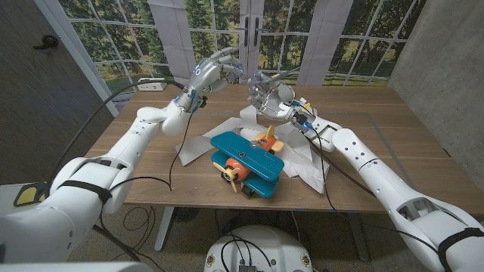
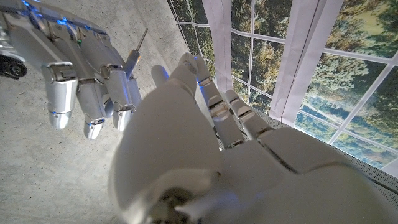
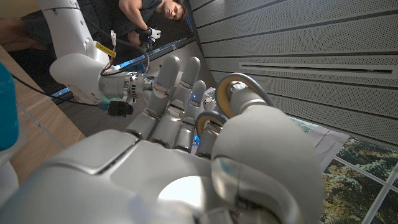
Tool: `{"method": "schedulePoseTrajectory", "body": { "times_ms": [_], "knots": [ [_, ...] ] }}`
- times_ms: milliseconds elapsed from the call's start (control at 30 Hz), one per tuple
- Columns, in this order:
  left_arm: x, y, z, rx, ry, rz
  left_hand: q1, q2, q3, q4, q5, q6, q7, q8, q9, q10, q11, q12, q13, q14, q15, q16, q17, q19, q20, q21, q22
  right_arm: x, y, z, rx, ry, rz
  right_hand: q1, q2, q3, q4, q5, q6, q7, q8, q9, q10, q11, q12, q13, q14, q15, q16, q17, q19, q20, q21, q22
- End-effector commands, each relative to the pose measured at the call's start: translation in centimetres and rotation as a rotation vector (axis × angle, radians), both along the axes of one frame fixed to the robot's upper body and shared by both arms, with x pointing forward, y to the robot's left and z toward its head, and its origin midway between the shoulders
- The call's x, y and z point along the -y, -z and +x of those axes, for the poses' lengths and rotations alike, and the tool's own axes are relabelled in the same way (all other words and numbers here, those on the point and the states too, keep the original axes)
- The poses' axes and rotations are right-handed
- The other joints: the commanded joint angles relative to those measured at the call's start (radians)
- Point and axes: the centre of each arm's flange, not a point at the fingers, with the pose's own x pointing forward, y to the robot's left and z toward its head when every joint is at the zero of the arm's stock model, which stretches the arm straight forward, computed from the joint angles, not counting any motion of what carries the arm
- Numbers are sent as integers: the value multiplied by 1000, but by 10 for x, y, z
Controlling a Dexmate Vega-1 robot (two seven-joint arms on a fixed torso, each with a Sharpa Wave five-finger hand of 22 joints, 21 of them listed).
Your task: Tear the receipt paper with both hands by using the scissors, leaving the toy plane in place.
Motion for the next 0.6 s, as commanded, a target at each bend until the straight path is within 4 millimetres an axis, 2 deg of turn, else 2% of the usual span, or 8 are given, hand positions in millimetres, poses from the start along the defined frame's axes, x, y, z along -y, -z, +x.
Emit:
{"method": "schedulePoseTrajectory", "body": {
  "times_ms": [33,67,133,200,333,467,567,600],
  "knots": [
    [-6,1,-4,8,2,-12,-5,-1,2,3,6,-2,6,0,6,-2,-2,8,6,3,-98,-1,5,8,-73,6,3,1,0,-1,24,22,-15,-10,4,14,4,0,-12,1,10,19,65,-56,-3,5,17,-133,1,6,14,-146,-7,1],
    [-6,1,-4,9,3,-13,-5,-1,2,3,6,-1,6,1,6,-2,-2,8,6,3,-98,-1,5,8,-73,6,3,1,1,-1,15,23,-15,-11,4,15,4,0,-12,0,12,22,62,-54,-4,6,17,-133,1,7,15,-147,-9,1],
    [-7,2,-5,10,5,-17,-5,-1,2,3,6,-3,7,0,6,-2,-2,8,6,3,-98,-1,5,7,-73,6,3,3,1,0,22,30,-22,-19,-2,23,4,1,-23,-5,18,33,9,-43,-43,-7,3,-132,-11,9,22,-147,-18,2],
    [-7,2,-6,12,7,-20,-5,-1,1,3,7,-5,8,0,7,-2,-2,9,7,3,-98,-1,5,7,-72,6,3,4,2,0,24,42,-23,-34,-3,28,10,1,-17,-9,16,20,1,-11,-74,-32,-15,-134,-28,-2,28,-147,-28,2],
    [-9,3,-7,12,10,-32,-5,0,2,3,8,-16,11,-1,12,-7,-1,11,10,1,-98,-2,6,2,-69,5,4,6,3,0,22,48,-25,-57,-19,39,10,1,-14,-12,15,6,42,21,-117,-90,-49,-129,-79,-61,41,-149,-45,2],
    [-13,2,-7,-3,31,-74,-6,4,4,4,12,-36,14,-4,21,-17,1,17,21,-3,-98,-5,7,1,-59,6,5,7,4,0,21,61,-32,-67,-23,45,11,1,-12,-15,17,5,56,27,-137,-115,-55,-127,-97,-87,50,-150,-54,0],
    [-17,1,-6,-7,37,-104,-11,10,8,6,23,-84,6,-12,41,-46,3,29,49,-11,-98,0,28,3,-31,12,9,8,4,-1,28,80,-37,-71,-22,52,10,1,-11,-1,18,3,59,33,-153,-132,-59,-127,-108,-104,56,-151,-60,0],
    [-18,0,-6,-9,40,-115,-14,10,9,7,26,-97,3,-19,41,-54,2,33,58,-14,-98,2,35,5,-29,13,10,9,4,-1,31,86,-40,-73,-20,57,10,0,-11,-1,21,7,61,34,-162,-141,-58,-126,-112,-113,59,-152,-63,-1]
  ]
}}
